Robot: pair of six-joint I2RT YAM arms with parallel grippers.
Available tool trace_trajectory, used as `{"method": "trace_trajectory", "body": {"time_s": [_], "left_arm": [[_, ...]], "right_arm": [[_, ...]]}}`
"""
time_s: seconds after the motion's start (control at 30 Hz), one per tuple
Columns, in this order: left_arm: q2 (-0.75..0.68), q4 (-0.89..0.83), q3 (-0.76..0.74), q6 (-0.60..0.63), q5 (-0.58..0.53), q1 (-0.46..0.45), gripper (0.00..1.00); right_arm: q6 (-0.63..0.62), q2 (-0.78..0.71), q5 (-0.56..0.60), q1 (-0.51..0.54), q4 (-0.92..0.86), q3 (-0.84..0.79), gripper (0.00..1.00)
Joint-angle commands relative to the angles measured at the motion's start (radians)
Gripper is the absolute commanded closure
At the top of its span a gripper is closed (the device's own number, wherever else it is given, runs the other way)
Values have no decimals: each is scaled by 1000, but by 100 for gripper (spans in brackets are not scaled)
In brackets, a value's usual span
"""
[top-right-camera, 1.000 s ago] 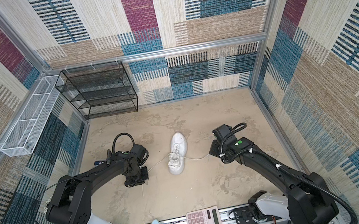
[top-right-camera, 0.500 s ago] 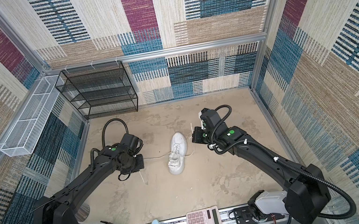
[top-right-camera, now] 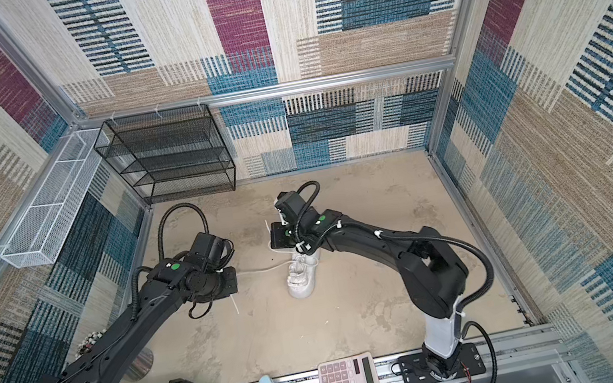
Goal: Tie the shoes
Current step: 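Lift both laces and bring the grippers together above the sneaker's tongue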
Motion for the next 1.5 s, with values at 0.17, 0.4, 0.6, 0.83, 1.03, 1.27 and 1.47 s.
{"method": "trace_trajectory", "body": {"time_s": [0.17,0.4,0.6,0.83,1.03,1.27,1.47], "left_arm": [[-14,0,-1,20,29,0,100],[-30,0,5,21,40,0,100],[3,0,44,33,62,0,100],[147,0,243,62,163,-1,100],[379,-11,521,155,231,-24,100],[675,-64,897,219,276,-144,100],[859,-106,1110,249,322,-216,100]], "right_arm": [[-52,236,-20,8,-37,223,98],[-58,229,-18,-7,-54,269,34],[-49,158,3,-55,-74,240,24],[-69,-82,21,-208,-67,34,23],[-171,-314,-75,-343,-56,-213,23],[-218,-542,-155,-425,-59,-431,23],[-167,-650,-347,-452,86,-606,27]]}}
